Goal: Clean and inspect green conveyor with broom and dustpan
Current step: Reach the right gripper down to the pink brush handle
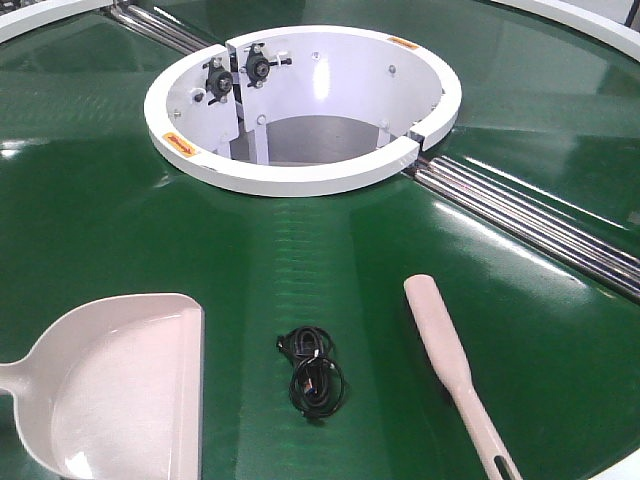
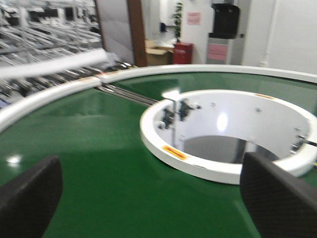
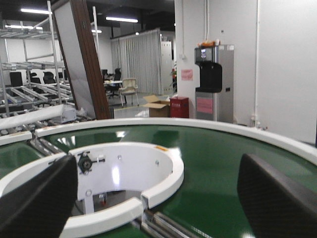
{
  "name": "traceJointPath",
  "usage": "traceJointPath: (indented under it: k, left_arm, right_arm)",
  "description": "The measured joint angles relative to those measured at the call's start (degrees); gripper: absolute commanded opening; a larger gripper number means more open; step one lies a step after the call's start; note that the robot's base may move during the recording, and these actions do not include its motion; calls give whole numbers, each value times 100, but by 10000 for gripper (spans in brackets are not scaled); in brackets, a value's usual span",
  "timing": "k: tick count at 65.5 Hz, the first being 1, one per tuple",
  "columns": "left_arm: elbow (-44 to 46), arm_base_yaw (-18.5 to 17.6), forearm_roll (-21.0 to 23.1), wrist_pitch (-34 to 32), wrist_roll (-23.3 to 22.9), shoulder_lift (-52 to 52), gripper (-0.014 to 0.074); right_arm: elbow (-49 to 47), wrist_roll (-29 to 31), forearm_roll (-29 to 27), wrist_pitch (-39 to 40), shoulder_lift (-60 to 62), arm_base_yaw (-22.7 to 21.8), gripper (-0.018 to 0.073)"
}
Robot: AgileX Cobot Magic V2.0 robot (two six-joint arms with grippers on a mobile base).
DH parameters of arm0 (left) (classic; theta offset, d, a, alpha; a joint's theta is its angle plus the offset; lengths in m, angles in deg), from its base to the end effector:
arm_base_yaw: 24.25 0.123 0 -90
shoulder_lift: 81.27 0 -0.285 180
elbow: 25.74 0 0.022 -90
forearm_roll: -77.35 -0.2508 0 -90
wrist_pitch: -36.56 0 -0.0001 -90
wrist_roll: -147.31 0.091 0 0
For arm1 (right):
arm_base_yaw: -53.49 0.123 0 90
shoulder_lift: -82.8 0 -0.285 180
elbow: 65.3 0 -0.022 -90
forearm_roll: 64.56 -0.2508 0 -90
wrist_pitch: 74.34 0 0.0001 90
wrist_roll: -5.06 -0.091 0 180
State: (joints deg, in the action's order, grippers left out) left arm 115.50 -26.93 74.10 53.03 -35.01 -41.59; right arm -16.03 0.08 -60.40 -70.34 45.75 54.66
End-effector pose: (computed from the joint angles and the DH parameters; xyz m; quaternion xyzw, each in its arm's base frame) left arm 0.1126 -0.0038 0.3689 0.0169 0.7364 -0.0052 0.6763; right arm 0.1116 0.0027 0.3448 -0.0039 0.6582 0.0148 0.7527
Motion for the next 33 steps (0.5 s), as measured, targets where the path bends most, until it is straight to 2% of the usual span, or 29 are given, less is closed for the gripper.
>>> traceJointPath:
  k: [5,12,17,24,33]
  left_arm:
    - [0,-156,678,34,444,161,621]
    - [0,-331,1586,51,1292,380,604]
    - [0,-344,1984,57,1904,430,596]
    - [0,-344,2182,52,2224,441,593]
    - [0,-344,2214,89,2306,453,593]
  right_arm:
    - [-84,-1,5,-400,-75,0,583]
    - [-441,195,5,-1407,-366,0,583]
    - [-797,349,-6,-2057,-718,0,583]
    - [-1481,498,-270,-3023,-1346,0,583]
    - [-2342,1325,-1349,-4129,-2359,0,583]
